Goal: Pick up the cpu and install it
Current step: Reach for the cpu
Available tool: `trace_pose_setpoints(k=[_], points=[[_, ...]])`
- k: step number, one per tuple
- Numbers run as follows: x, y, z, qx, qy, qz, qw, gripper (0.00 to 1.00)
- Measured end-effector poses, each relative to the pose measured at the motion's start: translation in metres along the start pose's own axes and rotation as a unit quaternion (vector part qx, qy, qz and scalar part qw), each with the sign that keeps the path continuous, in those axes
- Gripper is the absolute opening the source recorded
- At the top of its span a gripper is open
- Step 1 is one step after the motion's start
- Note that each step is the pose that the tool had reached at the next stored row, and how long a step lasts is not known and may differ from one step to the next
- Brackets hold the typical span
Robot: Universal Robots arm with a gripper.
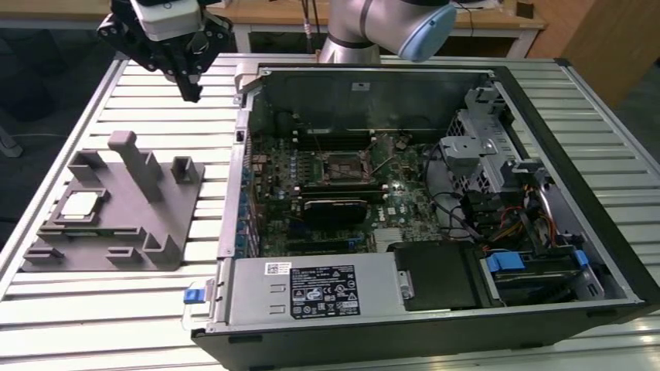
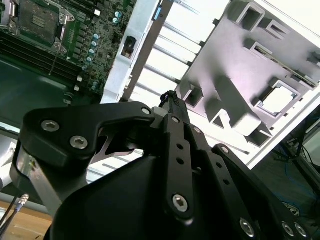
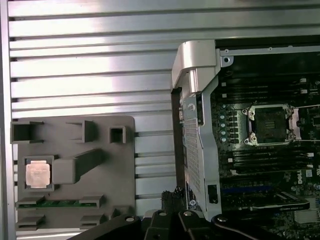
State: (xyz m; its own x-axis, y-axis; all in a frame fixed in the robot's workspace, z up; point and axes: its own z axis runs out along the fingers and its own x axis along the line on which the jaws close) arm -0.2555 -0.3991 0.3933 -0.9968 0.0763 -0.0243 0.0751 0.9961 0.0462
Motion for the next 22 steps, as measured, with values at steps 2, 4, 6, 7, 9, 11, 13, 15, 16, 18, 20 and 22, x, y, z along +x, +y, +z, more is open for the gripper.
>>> trace_pose_setpoints(k=[2,4,6,7,9,11,13,15,16,18,20,22], points=[[0.0029,-0.0003,-0.0001,-0.0001,0.0000,0.000,1.0000,0.11],[0.0063,-0.0006,-0.0002,-0.0001,0.0000,0.000,1.0000,0.11],[0.0092,-0.0009,-0.0003,-0.0002,0.0000,0.000,1.0000,0.11],[0.0108,-0.0010,-0.0003,-0.0002,0.0000,0.000,1.0000,0.11],[0.0135,-0.0013,-0.0003,-0.0002,0.0000,0.000,1.0000,0.11],[0.0164,-0.0015,-0.0004,-0.0003,0.0000,0.000,1.0000,0.11],[0.0199,-0.0018,-0.0005,-0.0002,0.0000,0.000,1.0000,0.11],[0.0229,-0.0020,-0.0006,-0.0002,0.0000,0.000,1.0000,0.11],[0.0245,-0.0022,-0.0007,-0.0002,0.0000,0.000,1.0000,0.11],[0.0275,-0.0025,-0.0007,-0.0003,0.0000,0.000,1.0000,0.11],[0.0302,-0.0026,-0.0008,-0.0002,0.0000,0.000,1.0000,0.11],[0.0327,-0.0028,-0.0008,-0.0003,0.0000,0.000,1.0000,0.11]])
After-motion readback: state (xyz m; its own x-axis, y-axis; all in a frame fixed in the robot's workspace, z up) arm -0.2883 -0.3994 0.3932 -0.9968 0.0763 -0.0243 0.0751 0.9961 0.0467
